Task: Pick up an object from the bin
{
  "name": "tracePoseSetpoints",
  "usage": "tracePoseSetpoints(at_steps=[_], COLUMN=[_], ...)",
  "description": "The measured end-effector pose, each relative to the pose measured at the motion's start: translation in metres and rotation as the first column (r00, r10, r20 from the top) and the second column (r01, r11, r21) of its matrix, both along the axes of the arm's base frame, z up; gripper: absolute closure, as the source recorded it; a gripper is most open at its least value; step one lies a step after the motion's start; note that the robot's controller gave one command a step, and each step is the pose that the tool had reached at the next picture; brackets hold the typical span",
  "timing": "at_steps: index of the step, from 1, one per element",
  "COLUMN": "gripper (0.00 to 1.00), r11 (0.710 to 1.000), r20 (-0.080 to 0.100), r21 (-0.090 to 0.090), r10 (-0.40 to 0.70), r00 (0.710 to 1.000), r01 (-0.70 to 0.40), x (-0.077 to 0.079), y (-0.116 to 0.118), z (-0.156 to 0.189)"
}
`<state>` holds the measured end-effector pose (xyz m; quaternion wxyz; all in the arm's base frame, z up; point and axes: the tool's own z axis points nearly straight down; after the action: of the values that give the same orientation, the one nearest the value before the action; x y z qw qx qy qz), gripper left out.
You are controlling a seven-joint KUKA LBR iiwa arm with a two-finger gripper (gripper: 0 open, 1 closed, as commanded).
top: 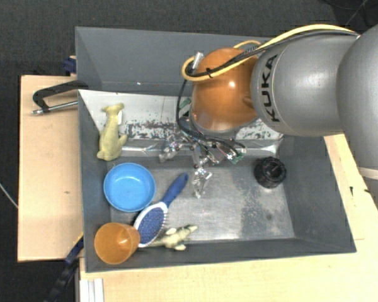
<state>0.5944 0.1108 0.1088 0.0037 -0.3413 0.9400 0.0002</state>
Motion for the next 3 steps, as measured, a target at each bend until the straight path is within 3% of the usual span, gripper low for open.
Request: tracePoseSetpoints(at_steps=[1, 2, 3], gripper=[0.00, 0.00, 1.00], r11=[0.964, 0.964, 0.964], r20=[0.000, -0.001, 0.005], r21=[-0.002, -0.001, 0.000], r10=[0.268, 0.264, 0.265], r00=[0.964, 0.964, 0.964], r01=[-0.268, -0.264, -0.265], x=[-0.0097, -0.0082, -0.0067], y=[0.0162, 0.0172, 0.0184], z=[-0.0355, -0.0338, -0.0318])
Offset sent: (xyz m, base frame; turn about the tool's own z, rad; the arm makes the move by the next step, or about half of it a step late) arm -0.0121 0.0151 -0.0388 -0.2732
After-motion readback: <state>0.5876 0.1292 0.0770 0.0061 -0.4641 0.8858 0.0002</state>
